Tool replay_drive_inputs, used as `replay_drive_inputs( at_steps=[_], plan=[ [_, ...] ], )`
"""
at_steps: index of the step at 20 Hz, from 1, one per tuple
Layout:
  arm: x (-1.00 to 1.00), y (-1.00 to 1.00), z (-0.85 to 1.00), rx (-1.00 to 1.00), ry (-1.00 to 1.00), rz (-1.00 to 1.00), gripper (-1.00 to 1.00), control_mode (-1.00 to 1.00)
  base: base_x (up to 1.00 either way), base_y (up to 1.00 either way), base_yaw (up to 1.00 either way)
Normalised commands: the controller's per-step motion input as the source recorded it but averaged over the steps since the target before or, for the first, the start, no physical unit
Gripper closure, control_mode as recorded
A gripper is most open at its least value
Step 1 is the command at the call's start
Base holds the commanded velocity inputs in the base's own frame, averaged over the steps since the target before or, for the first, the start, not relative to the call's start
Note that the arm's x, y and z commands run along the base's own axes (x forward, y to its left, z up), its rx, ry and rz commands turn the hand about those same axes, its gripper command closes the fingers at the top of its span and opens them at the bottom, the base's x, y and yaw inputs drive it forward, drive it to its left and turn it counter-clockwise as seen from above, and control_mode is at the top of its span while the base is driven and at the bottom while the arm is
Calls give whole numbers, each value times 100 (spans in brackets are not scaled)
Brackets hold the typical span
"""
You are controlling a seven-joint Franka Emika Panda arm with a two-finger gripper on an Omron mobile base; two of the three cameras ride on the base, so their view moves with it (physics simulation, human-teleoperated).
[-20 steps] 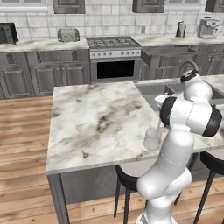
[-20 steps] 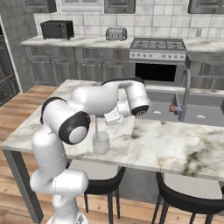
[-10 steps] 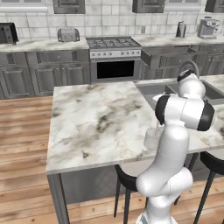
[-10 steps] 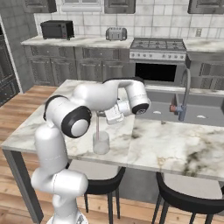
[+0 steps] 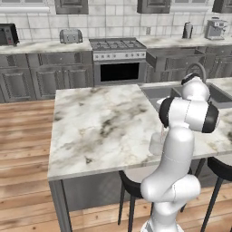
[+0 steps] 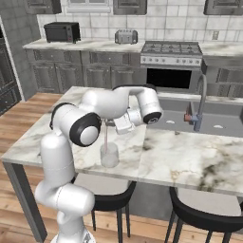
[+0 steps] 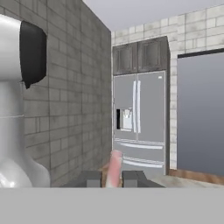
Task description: Take a straw from the drawer in front and place it inside the glass cup on the dining counter.
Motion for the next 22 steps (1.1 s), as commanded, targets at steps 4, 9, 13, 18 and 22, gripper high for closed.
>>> replay_drive_inputs(
  at_steps=[4,9,13,18,22],
  plan=[
    [0,0,-25,0,0,0,100,-100,0,0,0],
    [0,0,-6,0,-7,0,100,-100,0,0,0],
    [0,0,2,0,-12,0,100,-100,0,0,0],
    [0,0,20,0,-15,0,100,-100,0,0,0],
    [0,0,19,0,-14,0,100,-100,0,0,0]
  ],
)
